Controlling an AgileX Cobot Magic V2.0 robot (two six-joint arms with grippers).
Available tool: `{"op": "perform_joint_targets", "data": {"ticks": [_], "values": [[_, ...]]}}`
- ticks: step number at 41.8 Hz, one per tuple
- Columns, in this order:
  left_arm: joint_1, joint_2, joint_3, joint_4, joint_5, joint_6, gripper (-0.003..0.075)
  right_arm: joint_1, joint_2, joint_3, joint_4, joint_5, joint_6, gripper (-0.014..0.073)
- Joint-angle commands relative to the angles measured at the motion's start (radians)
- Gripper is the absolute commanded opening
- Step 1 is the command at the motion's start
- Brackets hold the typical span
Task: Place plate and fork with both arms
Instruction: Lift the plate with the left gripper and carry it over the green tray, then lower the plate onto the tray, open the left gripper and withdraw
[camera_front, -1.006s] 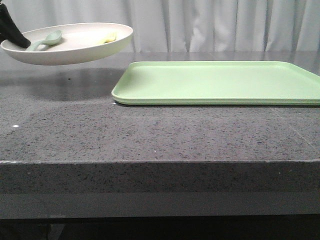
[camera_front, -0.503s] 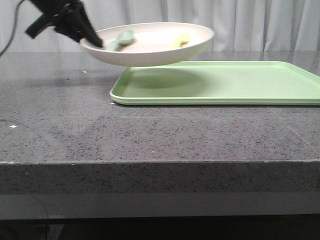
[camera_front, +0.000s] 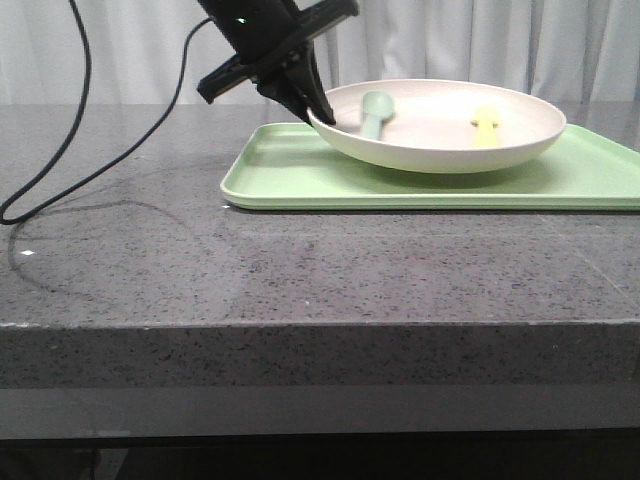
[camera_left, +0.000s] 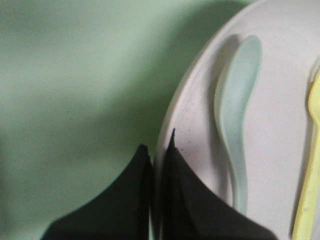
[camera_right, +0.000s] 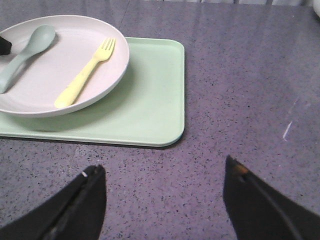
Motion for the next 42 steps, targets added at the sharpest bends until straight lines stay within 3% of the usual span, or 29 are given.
{"op": "perform_joint_targets", "data": {"ticks": [1,31,36,42], "values": [[-0.031,-0.071,-0.043,0.005,-0.082,-0.077,-0.0018,-0.005,0.014,-0.035,-0.011,-0.075,-0.001,0.0526],[-0.096,-0.056,-0.037,0.107,-0.081,-0.228,-0.0012,-0.005,0.014,-0.035,-0.011,-0.075,-0.001,0.0526],[-0.098,-0.056,-0.037,0.112,-0.079,-0.226,0.0067,-0.005,0.014,-0.035,-0.011,-0.075,-0.001,0.0526],[-0.098,-0.056,-0.037,0.114,-0.073,-0.225,0.0286,-0.005,0.014,-0.035,-0.011,-0.075,-0.001,0.0526]]}}
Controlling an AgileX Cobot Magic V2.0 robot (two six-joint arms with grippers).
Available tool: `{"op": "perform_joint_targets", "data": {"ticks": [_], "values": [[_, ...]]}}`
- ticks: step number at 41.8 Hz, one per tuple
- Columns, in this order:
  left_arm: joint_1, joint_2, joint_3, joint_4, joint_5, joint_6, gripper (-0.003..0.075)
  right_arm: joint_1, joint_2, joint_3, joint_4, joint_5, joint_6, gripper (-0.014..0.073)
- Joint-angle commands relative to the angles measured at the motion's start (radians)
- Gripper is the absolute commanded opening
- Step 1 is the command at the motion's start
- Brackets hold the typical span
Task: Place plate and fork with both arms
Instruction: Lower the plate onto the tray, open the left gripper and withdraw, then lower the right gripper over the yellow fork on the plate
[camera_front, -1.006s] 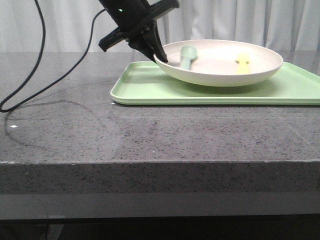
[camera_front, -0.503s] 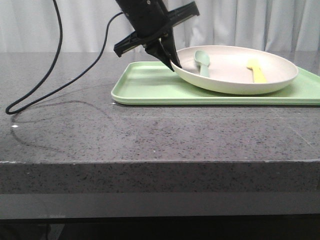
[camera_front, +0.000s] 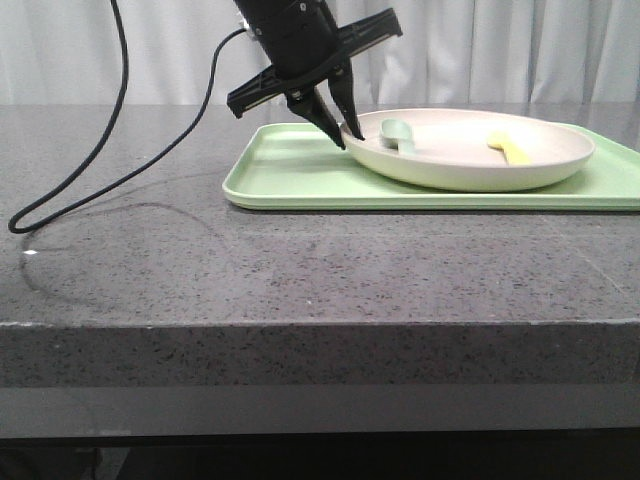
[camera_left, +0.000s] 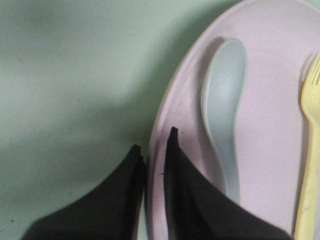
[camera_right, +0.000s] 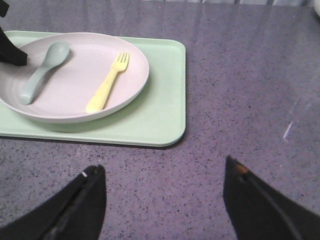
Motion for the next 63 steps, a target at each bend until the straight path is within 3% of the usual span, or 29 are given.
{"op": "perform_joint_targets", "data": {"ticks": [1,6,15,21,30,39,44,52,63], "values": [[-0.009,-0.071,-0.030,-0.022,-0.036,-0.011,0.0316,-0.005,0.014,-0.035,-0.011,-0.075,-0.001,0.0526],[-0.014,-0.090,-0.030,-0.019,-0.034,0.040,0.0419,-0.005,0.014,-0.035,-0.011,-0.081,-0.001,0.0526],[-0.014,-0.194,-0.030,-0.025,0.050,0.258,0.0420,-0.005,0.014,-0.048,-0.010,-0.066,-0.001,0.0526],[-0.014,-0.277,-0.030,-0.025,0.081,0.377,0.0420,-0.005,0.025,-0.122,0.037,0.034,-0.001,0.0526],[-0.014,-0.367,-0.028,-0.037,0.128,0.476,0.0420,0.003,0.133,-0.285,0.081,0.217,-0.007,0.0526],[-0.012,-0.442,0.020,-0.041,0.131,0.525,0.0420,0.034,0.300,-0.429,0.199,0.306,-0.155,0.0526],[-0.012,-0.523,0.165,-0.041,0.060,0.548,0.0420,0.039,0.375,-0.481,0.222,0.316,-0.167,0.0526],[0.015,-0.744,0.536,-0.064,-0.134,0.625,0.0420,0.039,0.483,-0.553,0.251,0.335,-0.167,0.0520],[0.197,-1.026,0.952,-0.275,-0.171,0.842,0.0420,0.064,0.701,-0.702,0.287,0.420,-0.167,0.0452]]}}
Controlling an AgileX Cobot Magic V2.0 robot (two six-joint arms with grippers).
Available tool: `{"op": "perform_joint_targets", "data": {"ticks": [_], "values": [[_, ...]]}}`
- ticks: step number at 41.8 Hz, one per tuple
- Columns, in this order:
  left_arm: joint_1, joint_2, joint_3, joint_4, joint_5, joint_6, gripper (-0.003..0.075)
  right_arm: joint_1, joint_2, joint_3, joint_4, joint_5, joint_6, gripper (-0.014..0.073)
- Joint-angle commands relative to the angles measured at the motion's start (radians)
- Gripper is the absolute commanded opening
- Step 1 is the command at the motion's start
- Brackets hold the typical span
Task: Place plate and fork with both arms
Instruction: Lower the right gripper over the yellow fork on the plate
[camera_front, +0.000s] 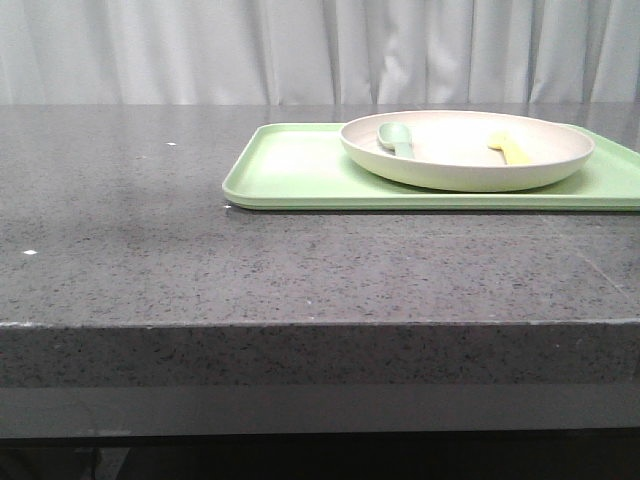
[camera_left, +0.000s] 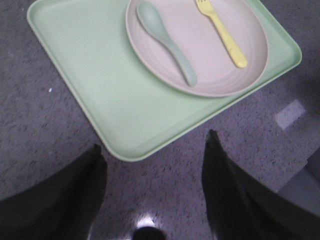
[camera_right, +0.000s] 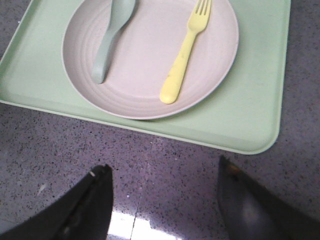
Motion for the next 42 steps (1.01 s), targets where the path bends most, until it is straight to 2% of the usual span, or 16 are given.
{"op": "perform_joint_targets", "data": {"ticks": [1,6,9,18,23,42], "values": [[0.066,-0.136,0.108,-0.122,-0.055,0.108,0.0420,0.028,0.071,-0.093,0.026,-0.008,-0.017,0.0451],[0.112,-0.270,0.255,-0.114,-0.053,0.142,0.0420,0.075,0.174,-0.175,0.019,0.044,-0.006,0.0427],[0.117,-0.337,0.324,-0.103,-0.053,0.142,0.0420,0.103,0.234,-0.227,-0.005,0.069,0.044,0.0413],[0.117,-0.507,0.474,-0.095,-0.051,0.142,0.0420,0.164,0.403,-0.371,-0.199,0.137,0.230,0.0412],[0.117,-0.557,0.517,-0.095,-0.051,0.142,0.0420,0.165,0.487,-0.455,-0.253,0.190,0.280,0.0412],[0.117,-0.576,0.534,-0.095,-0.039,0.142,0.0420,0.130,0.787,-0.824,-0.253,0.364,0.371,0.0412]]}}
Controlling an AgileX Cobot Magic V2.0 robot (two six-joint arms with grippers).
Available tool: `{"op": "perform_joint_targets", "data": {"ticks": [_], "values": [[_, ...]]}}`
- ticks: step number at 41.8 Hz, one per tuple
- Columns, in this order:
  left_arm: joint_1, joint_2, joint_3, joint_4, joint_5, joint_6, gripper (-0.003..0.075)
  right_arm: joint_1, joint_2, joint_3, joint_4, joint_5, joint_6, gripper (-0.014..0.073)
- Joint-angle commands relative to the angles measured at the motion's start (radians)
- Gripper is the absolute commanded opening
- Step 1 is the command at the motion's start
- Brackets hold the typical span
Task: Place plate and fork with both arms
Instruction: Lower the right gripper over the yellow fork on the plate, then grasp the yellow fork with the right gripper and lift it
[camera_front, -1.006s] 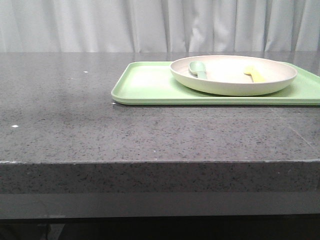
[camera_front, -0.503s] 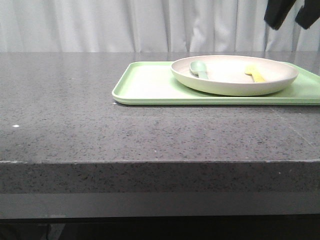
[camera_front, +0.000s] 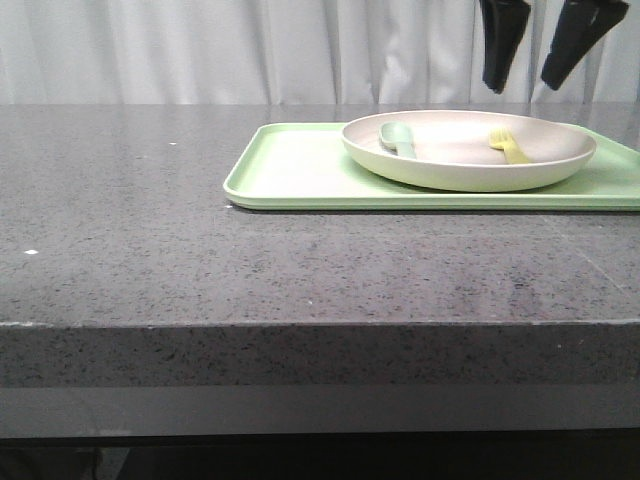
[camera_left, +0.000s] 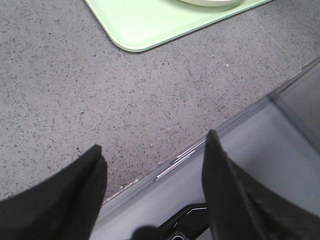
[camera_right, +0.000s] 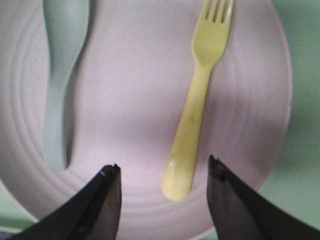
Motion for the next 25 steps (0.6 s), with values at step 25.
{"op": "perform_joint_targets", "data": {"ticks": [25], "values": [[0.004,-0.006,-0.024,-0.039,-0.044,0.004,0.0420,-0.054,0.151,-0.164,0.012,0.104,0.022,0.0411]]}}
